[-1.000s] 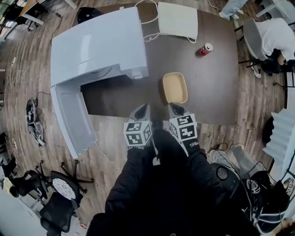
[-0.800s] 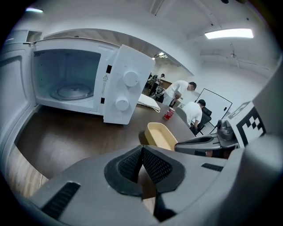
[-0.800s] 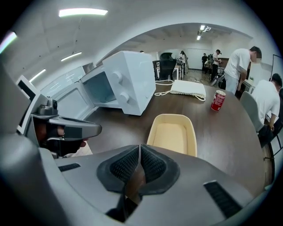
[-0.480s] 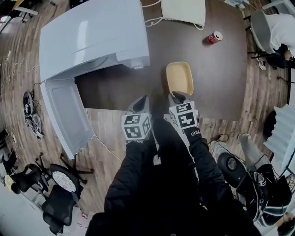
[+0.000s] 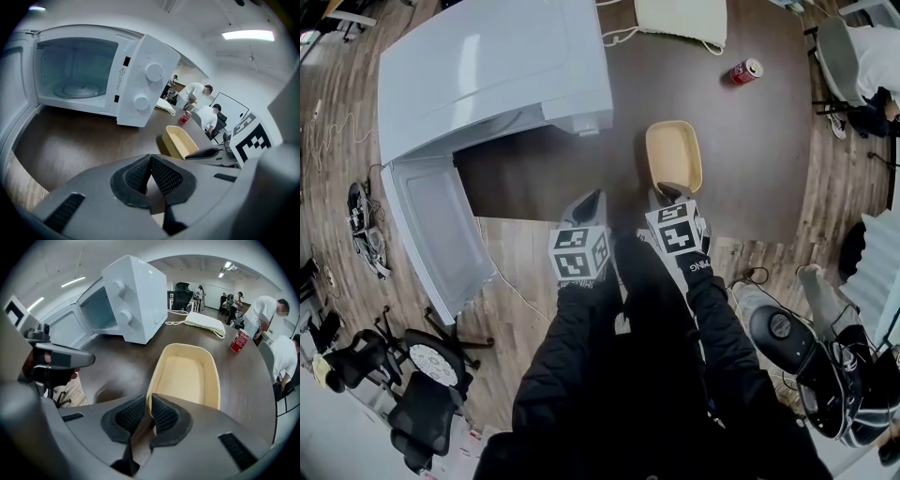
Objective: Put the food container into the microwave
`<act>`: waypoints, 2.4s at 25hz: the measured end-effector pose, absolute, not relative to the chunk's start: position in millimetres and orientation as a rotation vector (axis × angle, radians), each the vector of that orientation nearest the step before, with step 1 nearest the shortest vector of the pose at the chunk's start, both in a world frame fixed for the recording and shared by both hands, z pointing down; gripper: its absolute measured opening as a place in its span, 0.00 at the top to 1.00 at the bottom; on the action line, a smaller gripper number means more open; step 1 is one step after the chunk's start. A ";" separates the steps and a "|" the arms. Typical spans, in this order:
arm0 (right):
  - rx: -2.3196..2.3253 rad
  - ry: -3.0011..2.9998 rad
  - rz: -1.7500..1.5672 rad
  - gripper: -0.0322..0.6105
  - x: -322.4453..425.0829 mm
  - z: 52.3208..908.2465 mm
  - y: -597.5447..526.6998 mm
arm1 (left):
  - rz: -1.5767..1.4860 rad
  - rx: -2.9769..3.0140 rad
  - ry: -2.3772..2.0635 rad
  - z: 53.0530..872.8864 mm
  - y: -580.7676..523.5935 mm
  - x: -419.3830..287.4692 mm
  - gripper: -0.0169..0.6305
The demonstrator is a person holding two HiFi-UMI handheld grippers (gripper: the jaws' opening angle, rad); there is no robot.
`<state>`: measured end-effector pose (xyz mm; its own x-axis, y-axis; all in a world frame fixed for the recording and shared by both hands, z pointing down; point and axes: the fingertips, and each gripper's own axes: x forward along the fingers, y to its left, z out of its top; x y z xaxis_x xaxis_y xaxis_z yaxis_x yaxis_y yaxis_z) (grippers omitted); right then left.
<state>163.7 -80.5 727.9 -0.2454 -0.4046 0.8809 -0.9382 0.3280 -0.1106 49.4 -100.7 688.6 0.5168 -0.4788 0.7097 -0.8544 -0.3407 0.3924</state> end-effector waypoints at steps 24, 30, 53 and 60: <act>1.217 -1.807 0.627 0.89 149.7 679.3 -70.1 | 0.568 1.983 -1.161 667.6 -88.3 25.3 0.92; 1.138 -1.867 0.568 0.89 131.2 665.3 -59.8 | 0.540 1.958 -1.222 661.4 -84.9 18.8 0.92; 0.753 -2.051 0.319 0.89 -33.0 633.8 -50.4 | 0.379 1.726 -1.471 655.9 -73.9 -119.2 0.92; 0.670 -2.084 0.227 0.89 -71.2 629.5 -76.2 | 0.356 1.705 -1.492 658.8 -93.4 -144.3 0.92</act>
<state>-71.2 -76.2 629.5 -0.4418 -0.3747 0.8151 -0.5414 0.8358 0.0908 -144.3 -93.4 658.8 0.2565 -0.6873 0.6796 -0.9201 0.0417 0.3895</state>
